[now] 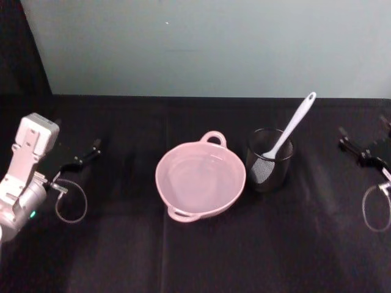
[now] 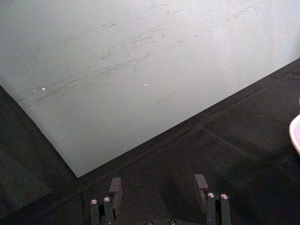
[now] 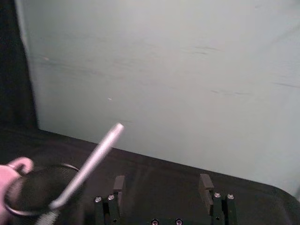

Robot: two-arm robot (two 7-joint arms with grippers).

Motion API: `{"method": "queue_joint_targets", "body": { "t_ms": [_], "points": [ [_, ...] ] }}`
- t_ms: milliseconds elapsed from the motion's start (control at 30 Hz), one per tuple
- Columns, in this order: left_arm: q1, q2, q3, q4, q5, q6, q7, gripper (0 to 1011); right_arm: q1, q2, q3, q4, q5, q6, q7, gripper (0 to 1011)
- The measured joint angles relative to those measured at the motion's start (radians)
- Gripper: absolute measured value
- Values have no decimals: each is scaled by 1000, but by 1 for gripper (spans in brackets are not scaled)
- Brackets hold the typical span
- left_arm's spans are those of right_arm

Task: Use the one hand to pick up the spoon and stir the clear water in the bowl.

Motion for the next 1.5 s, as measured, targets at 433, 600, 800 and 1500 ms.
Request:
{"method": "queue_joint_targets", "body": {
  "t_ms": [433, 600, 800, 1500],
  "points": [
    [0, 0, 0, 0, 0, 0, 0, 1011, 15, -72, 19, 131, -92, -113, -59, 1002],
    [0, 0, 0, 0, 0, 0, 0, 1011, 25, -96, 30, 149, -93, -133, -69, 1002],
    [0, 0, 0, 0, 0, 0, 0, 1011, 24, -91, 27, 145, -93, -132, -68, 1003],
    [0, 0, 0, 0, 0, 0, 0, 1011, 22, -85, 22, 140, -92, -123, -63, 1003]
  ]
}}
